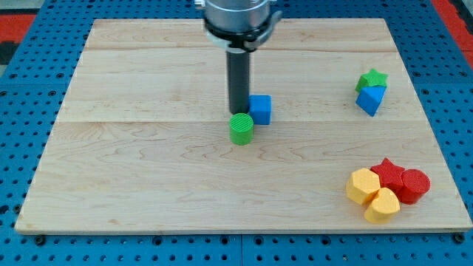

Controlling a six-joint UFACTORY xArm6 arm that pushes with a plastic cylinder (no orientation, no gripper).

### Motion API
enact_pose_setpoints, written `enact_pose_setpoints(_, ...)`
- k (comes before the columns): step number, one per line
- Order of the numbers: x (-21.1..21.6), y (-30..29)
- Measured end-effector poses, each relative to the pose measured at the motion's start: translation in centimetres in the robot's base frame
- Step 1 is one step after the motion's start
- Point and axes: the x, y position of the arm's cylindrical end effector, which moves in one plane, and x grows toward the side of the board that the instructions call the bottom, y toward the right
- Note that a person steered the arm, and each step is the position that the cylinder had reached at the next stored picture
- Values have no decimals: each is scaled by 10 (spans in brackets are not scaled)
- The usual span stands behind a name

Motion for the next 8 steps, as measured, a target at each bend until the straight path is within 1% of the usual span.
enact_pose_setpoints(4,-12,149)
enact_pose_setpoints(5,-12,151)
enact_pose_setpoints(6,-10,140)
enact_pose_setpoints(8,-10,64)
